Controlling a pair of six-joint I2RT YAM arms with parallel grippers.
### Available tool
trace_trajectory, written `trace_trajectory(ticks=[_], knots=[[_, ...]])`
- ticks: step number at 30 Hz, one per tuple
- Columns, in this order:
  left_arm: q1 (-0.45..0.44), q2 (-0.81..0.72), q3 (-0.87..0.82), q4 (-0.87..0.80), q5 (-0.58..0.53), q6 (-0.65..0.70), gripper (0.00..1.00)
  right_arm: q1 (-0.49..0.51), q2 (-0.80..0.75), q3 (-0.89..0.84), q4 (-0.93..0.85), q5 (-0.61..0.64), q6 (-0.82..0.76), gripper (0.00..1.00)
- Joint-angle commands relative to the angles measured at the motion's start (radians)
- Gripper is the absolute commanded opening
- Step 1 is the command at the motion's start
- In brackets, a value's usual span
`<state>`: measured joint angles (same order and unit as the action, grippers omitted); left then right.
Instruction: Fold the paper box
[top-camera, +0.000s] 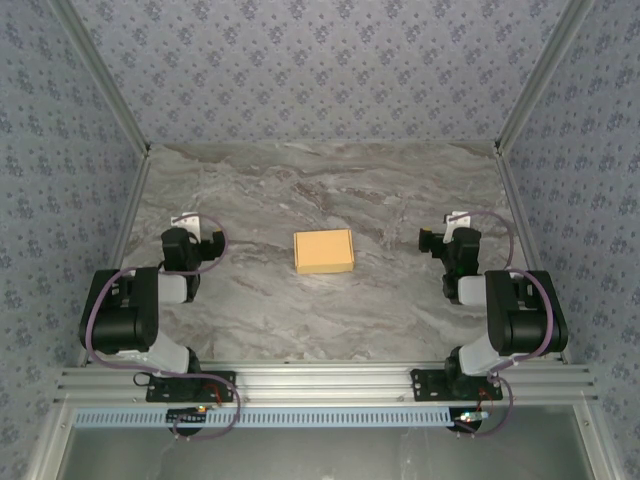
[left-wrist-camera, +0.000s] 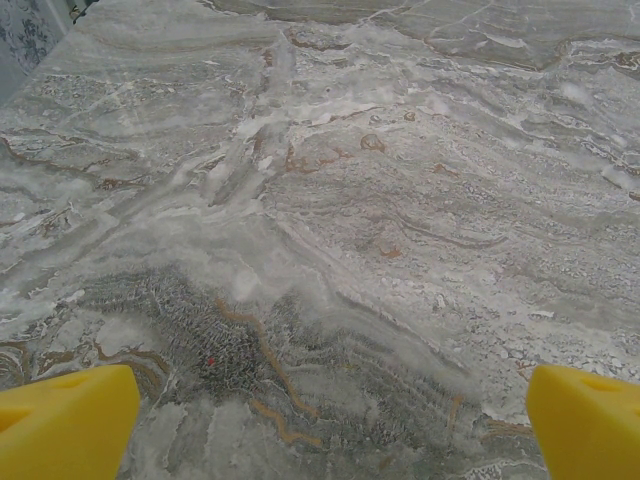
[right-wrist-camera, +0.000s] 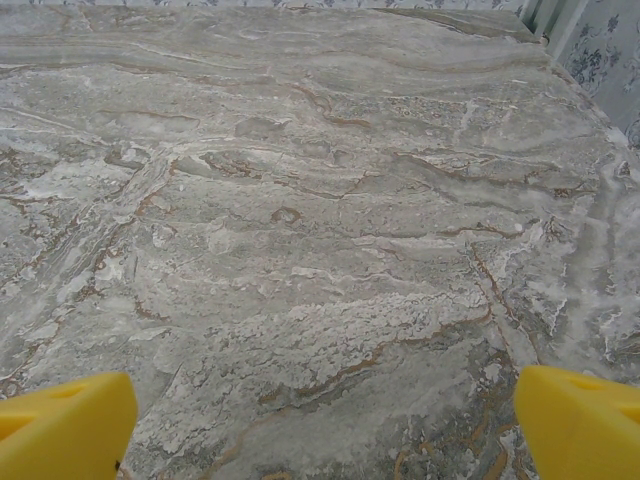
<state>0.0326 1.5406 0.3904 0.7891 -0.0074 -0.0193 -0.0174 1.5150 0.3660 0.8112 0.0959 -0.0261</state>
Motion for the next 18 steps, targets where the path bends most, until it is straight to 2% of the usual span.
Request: trace_trajectory(ticks=[1, 18], knots=[[-0.001, -0.008, 0.022, 0.024, 0.012, -0.007, 0.99, -0.001, 0.007, 0.017, -0.005, -0.005, 0.013, 0.99], [-0.009, -0.007, 0.021, 0.024, -0.002, -0.004, 0.99, -0.002, 0.006, 0.018, -0.006, -0.004, 0.012, 0.99]])
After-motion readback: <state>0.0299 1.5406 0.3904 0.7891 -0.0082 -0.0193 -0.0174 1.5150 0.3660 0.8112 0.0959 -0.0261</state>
